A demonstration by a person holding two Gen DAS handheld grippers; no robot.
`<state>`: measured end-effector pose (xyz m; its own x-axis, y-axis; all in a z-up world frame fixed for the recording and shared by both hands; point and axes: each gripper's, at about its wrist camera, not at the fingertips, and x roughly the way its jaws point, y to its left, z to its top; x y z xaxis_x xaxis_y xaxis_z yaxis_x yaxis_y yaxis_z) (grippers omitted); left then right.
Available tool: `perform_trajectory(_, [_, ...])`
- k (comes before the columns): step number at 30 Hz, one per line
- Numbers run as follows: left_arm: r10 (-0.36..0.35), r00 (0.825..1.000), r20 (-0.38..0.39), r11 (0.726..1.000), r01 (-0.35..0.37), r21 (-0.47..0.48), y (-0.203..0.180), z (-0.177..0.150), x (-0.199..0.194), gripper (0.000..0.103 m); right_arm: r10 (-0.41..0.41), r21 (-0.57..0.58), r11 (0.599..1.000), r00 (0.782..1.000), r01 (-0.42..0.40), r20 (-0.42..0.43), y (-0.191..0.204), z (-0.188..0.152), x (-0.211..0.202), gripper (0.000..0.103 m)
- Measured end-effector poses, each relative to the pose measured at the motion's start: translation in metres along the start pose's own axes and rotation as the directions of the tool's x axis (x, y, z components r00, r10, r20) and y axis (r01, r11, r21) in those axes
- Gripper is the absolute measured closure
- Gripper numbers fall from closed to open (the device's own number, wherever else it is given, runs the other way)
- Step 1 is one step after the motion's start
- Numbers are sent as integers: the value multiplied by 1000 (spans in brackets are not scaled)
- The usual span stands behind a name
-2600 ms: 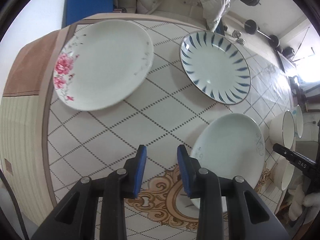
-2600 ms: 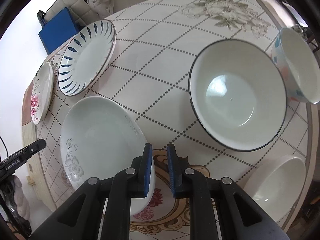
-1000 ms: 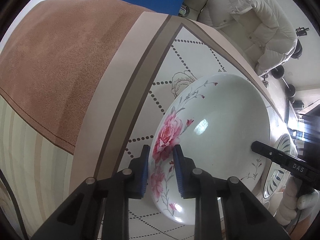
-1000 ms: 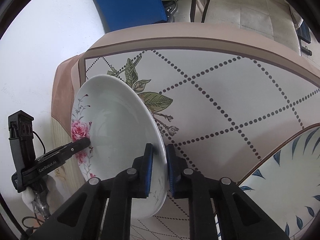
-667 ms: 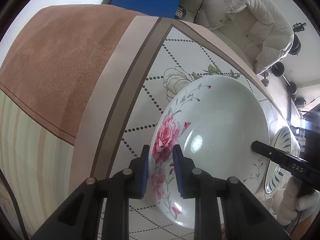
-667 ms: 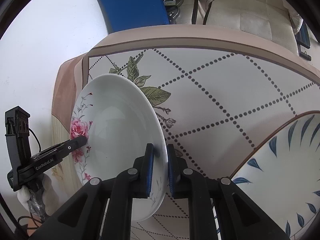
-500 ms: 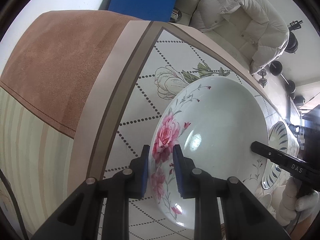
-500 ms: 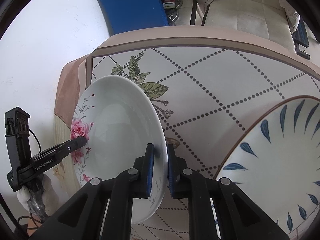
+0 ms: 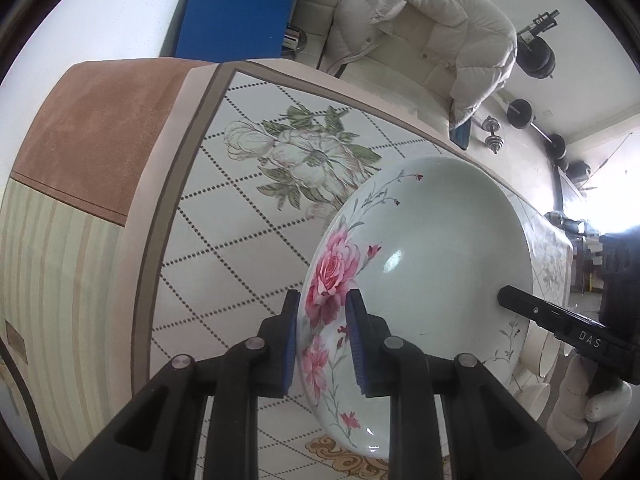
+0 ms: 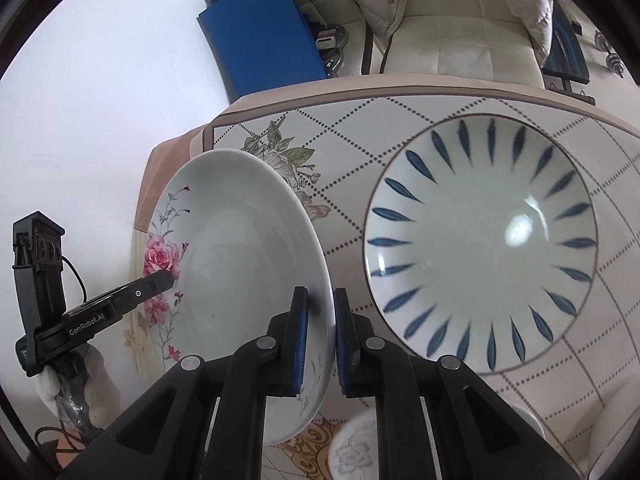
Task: Organize plates and bowls
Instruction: 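Carry the pink-flower plate with both grippers over to the grey-flower plate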
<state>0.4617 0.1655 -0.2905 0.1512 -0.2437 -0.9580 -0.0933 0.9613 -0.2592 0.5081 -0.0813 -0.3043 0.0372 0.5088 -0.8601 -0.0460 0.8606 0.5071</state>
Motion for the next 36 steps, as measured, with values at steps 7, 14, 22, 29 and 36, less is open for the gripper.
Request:
perform_trajectory(7, [-14,999,-49,998,17,65,-52,-45,8,83,-15,64,998,1000,14,22,-37,-70,-50,89])
perform_trajectory(14, [-4,994,-108,992,17,123,-94,-84,37,83,-18,177,984,1000,16,8,-99,-139,-61,89])
perform_trajectory(22, [59,984,-166,982,-28,185,-119,-109,75,83,-34,259,965,999,31,9,-153,-176,-54,88])
perform_trajectory(29, [103,977,-189,979,-66,193,-120,-121,92,83,-83,247,966,997,80,2,-162,-177,-47,88])
perform_trajectory(36, [109,972,-206,981,-71,182,-118,-132,104,83,-110,237,966,994,105,7,-167,-177,-45,88])
